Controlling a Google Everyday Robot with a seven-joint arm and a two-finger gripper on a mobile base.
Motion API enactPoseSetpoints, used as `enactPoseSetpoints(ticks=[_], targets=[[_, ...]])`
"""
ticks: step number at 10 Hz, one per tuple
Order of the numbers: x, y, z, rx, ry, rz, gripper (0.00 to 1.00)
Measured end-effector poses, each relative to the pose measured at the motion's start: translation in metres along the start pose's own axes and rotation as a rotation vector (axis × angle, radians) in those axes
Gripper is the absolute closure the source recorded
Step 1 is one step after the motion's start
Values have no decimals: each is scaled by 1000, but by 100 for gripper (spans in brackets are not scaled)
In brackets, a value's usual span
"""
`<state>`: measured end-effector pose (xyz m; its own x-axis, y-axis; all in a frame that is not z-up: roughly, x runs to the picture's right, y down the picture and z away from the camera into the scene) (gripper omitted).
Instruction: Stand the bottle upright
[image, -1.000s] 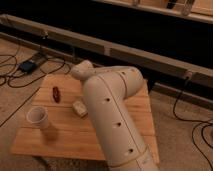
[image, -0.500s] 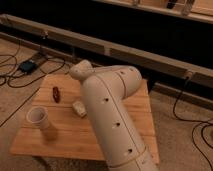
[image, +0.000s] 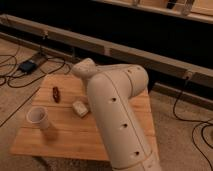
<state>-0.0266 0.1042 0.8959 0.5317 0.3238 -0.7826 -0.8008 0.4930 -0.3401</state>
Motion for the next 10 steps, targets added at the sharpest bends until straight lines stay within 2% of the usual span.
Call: enactPoseSetpoints(ticks=[2,4,6,10], targets=[[11,-9,-8,-40,-44,23,100],[31,-28,-20,-76,-93,52,100],[39,-45,-29,-94,-139,86,100],[41,-87,-53,-153,-327,207,100]])
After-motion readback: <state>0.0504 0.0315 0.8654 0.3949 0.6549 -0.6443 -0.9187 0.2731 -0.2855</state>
